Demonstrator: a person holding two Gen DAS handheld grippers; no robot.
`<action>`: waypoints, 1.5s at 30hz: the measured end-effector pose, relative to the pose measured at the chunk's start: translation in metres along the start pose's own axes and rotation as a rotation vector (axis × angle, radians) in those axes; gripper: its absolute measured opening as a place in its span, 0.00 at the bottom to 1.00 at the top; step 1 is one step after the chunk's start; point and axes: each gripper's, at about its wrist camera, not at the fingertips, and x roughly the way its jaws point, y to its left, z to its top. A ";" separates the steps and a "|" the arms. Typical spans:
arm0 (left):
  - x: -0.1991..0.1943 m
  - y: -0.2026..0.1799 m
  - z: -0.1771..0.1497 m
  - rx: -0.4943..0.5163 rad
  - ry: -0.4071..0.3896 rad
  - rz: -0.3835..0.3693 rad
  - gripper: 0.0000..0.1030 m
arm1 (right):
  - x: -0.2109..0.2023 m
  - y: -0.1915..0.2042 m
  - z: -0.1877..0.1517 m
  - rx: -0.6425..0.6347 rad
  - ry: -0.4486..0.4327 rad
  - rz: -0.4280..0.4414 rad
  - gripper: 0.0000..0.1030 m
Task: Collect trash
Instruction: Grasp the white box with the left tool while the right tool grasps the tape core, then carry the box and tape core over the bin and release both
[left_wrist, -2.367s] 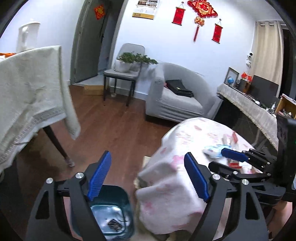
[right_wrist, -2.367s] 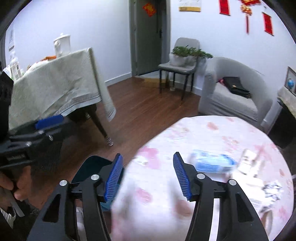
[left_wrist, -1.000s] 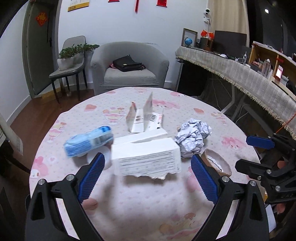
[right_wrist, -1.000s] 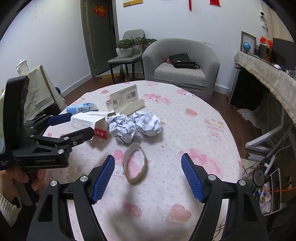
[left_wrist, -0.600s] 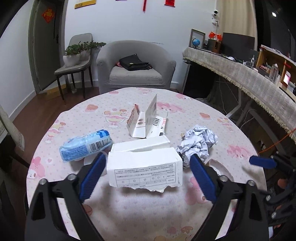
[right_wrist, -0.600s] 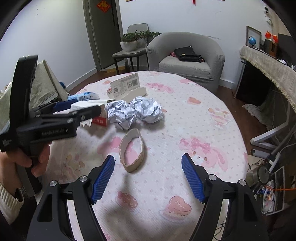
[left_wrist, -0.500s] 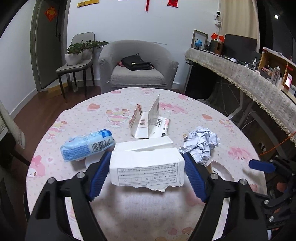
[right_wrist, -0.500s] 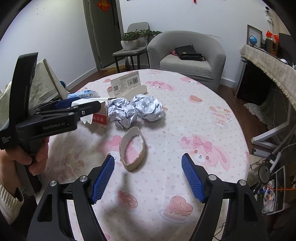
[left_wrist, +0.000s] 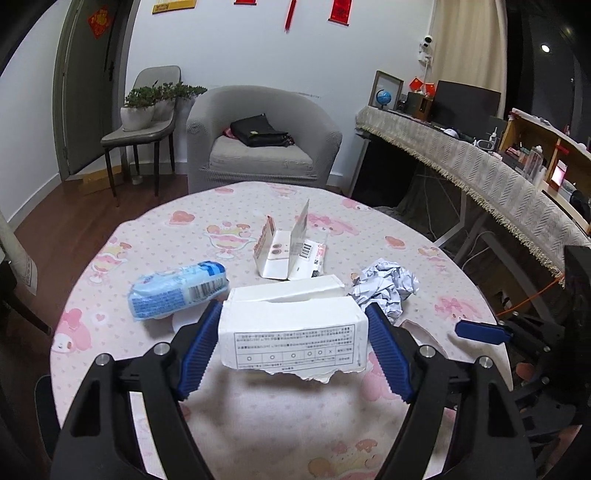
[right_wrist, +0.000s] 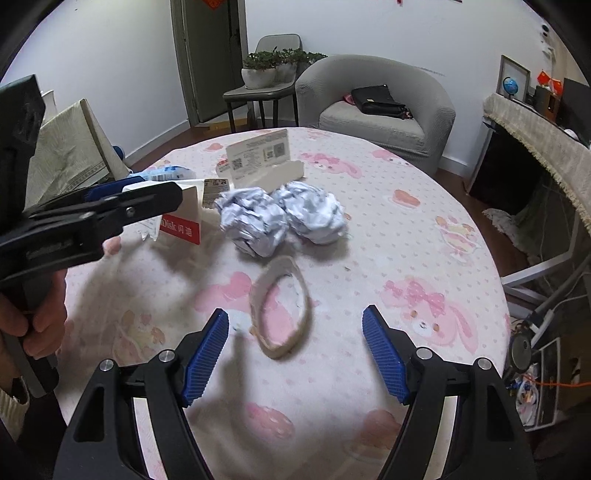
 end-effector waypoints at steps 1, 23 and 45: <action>-0.003 0.003 0.000 -0.002 -0.003 -0.003 0.77 | 0.001 0.002 0.002 0.002 0.000 0.003 0.74; -0.048 0.072 -0.002 -0.036 -0.047 0.040 0.77 | 0.021 0.054 0.028 -0.015 0.059 -0.002 0.31; -0.101 0.172 -0.019 -0.107 -0.079 0.181 0.77 | 0.029 0.162 0.083 -0.075 -0.090 0.157 0.31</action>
